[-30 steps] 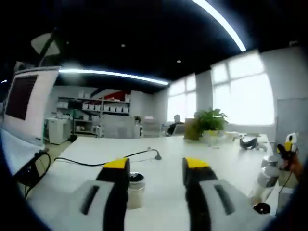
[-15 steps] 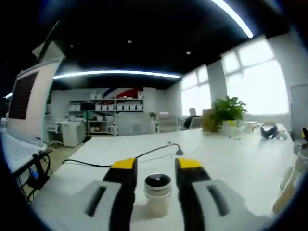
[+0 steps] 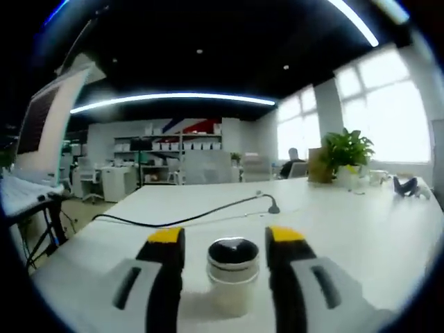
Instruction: Rotate the seasoning bottle until the label or dispensing opening points toward the visible target arrow and the bottle remains upright within the marked orientation range
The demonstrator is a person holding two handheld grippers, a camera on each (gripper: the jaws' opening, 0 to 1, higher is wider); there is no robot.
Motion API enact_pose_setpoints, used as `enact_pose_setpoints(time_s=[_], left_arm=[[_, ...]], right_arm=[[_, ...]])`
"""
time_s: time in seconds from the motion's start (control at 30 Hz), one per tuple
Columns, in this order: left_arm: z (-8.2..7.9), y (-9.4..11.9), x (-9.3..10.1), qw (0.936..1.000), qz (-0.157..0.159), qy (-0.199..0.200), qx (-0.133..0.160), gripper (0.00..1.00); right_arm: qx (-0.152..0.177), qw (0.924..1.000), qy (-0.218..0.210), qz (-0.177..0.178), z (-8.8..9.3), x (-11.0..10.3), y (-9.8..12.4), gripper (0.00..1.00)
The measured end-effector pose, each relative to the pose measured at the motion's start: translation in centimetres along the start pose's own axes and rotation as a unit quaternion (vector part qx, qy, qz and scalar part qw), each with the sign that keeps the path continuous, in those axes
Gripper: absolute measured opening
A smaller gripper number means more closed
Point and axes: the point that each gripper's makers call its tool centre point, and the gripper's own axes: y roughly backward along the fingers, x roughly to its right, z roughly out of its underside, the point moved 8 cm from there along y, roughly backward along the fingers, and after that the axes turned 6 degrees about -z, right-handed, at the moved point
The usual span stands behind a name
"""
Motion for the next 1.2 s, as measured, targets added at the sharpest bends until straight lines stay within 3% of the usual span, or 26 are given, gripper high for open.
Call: enact_pose_setpoints(time_s=[0.17,0.2,0.27,0.47,0.57,0.67,1.0,1.07,1.1,1.2], left_arm=[[0.4,-0.4,-0.1,0.9997,-0.003,-0.014,-0.019,0.50],[0.3,-0.3,-0.2,0.9992,-0.010,-0.032,-0.020,0.50],[-0.1,-0.1,0.2,0.9991,-0.010,-0.042,-0.005,0.50],[0.2,-0.6,0.4,0.9991,-0.009,-0.037,-0.020,0.49],[-0.4,-0.4,0.5,0.9999,0.002,0.015,-0.005,0.49],[-0.4,-0.7,0.5,0.9994,-0.003,-0.026,-0.024,0.49],[0.6,-1.1,0.2,0.9993,-0.001,-0.023,-0.029,0.46],[0.8,-1.3,0.7,0.9993,0.032,-0.005,-0.021,0.38],[1.0,-1.3,0.4,0.9996,0.018,-0.011,-0.021,0.36],[1.1,-0.8,0.4,0.9996,0.026,-0.010,-0.007,0.36]], right_arm=[[0.001,0.9999,0.008,-0.009,-0.3,-0.7,0.1,0.14],[0.003,0.9999,0.010,-0.009,-0.4,-0.8,0.2,0.14],[0.007,0.9999,0.014,-0.004,-0.6,-0.8,0.4,0.14],[0.011,0.9998,0.015,0.011,-0.9,-0.5,0.9,0.13],[0.010,0.9997,0.015,0.015,-0.9,-0.3,1.1,0.12],[0.008,0.9998,0.015,0.014,-0.9,-0.3,1.1,0.11],[0.008,0.9997,0.015,0.018,-0.9,0.0,1.4,0.11],[0.010,0.9997,0.013,0.018,-1.0,0.0,1.5,0.10],[0.010,0.9997,0.012,0.018,-1.0,0.0,1.5,0.09],[0.010,0.9997,0.013,0.019,-1.0,0.1,1.6,0.09]])
